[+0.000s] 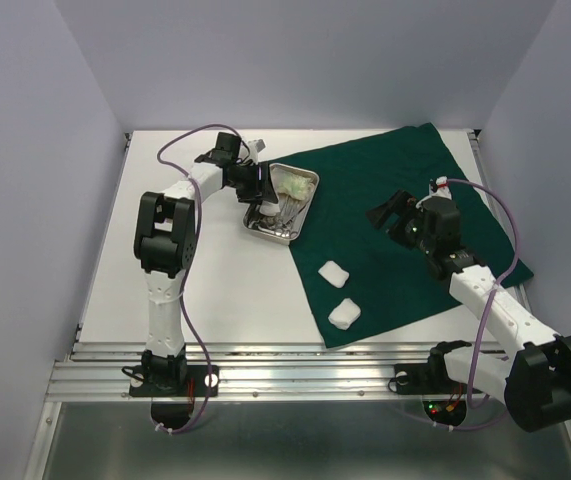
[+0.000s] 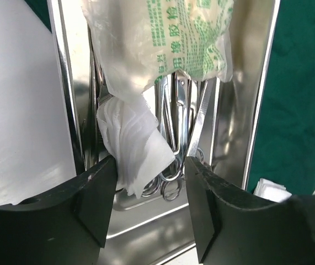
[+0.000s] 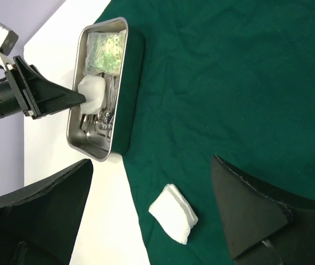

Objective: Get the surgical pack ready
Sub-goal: Place the medical item in the container, then adjust the medical item in the surgical kit.

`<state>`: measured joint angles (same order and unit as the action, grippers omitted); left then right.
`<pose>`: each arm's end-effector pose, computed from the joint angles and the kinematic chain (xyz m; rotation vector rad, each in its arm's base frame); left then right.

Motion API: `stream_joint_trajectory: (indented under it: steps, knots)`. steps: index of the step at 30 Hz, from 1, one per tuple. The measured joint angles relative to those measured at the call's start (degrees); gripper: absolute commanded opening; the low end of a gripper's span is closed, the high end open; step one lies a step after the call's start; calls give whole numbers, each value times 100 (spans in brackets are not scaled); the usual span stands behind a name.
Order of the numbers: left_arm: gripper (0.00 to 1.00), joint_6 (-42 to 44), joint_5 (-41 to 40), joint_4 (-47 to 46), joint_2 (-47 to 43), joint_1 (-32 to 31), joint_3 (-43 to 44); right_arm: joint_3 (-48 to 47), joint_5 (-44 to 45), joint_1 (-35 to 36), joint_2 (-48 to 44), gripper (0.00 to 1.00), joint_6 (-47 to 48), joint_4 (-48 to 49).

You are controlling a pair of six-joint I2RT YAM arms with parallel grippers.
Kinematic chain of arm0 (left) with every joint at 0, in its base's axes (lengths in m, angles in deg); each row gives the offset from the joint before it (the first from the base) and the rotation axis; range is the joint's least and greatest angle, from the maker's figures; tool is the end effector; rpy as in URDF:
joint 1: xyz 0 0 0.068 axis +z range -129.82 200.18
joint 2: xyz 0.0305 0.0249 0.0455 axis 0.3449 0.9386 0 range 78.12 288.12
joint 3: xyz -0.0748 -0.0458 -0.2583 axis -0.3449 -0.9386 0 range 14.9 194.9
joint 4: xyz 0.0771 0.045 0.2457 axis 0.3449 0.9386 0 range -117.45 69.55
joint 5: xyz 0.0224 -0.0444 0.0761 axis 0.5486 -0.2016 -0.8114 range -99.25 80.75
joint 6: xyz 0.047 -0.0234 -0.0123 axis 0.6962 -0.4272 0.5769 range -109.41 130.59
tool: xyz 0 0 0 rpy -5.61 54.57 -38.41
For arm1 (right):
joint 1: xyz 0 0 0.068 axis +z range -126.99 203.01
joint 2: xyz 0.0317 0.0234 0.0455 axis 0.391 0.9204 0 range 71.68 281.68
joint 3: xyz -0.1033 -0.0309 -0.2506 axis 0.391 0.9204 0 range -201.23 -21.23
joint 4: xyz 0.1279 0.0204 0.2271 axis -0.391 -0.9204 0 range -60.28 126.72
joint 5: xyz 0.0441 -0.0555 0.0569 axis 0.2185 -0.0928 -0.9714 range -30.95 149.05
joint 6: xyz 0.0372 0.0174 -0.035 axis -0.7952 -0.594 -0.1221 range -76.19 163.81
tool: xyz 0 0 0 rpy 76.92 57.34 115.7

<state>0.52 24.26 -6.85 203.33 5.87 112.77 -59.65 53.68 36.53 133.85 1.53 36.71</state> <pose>0.4669 -0.1394 0.1929 0.3660 2.3856 -0.9003 0.2378 0.0606 0.2591 0.4498 2.0067 0.7129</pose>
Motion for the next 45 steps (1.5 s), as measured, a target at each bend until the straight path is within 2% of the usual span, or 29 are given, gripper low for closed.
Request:
stream_joint_trajectory:
  steps: [7,15,20,24,28,32,33,38,45]
  knots:
    - [64,-35,-376,173,-96,-11,11,2,-35,0,-2,92,-4,0]
    - [63,-101,-868,348,-796,-76,31,96,-87,0,0,92,-15,-26]
    - [55,-140,-1226,345,-1060,-109,55,98,-155,-2,11,91,0,-15]
    - [53,-188,-1650,315,-1091,-138,7,79,-345,-2,221,88,157,-92]
    - [53,-227,-1921,280,-1403,-146,-389,-92,-538,-2,756,81,511,-476]
    - [53,-269,-2177,236,-2133,-223,-1016,-94,-715,63,925,74,868,-859]
    - [53,-293,-2218,234,-2354,-273,-1147,-94,-739,92,925,69,931,-903]
    - [54,-378,-2347,13,-3209,-697,-1757,-4,-962,520,986,66,1174,-1012]
    - [54,-551,-2378,-146,-3670,-1220,-2441,957,-1058,791,72,64,1047,-1394]
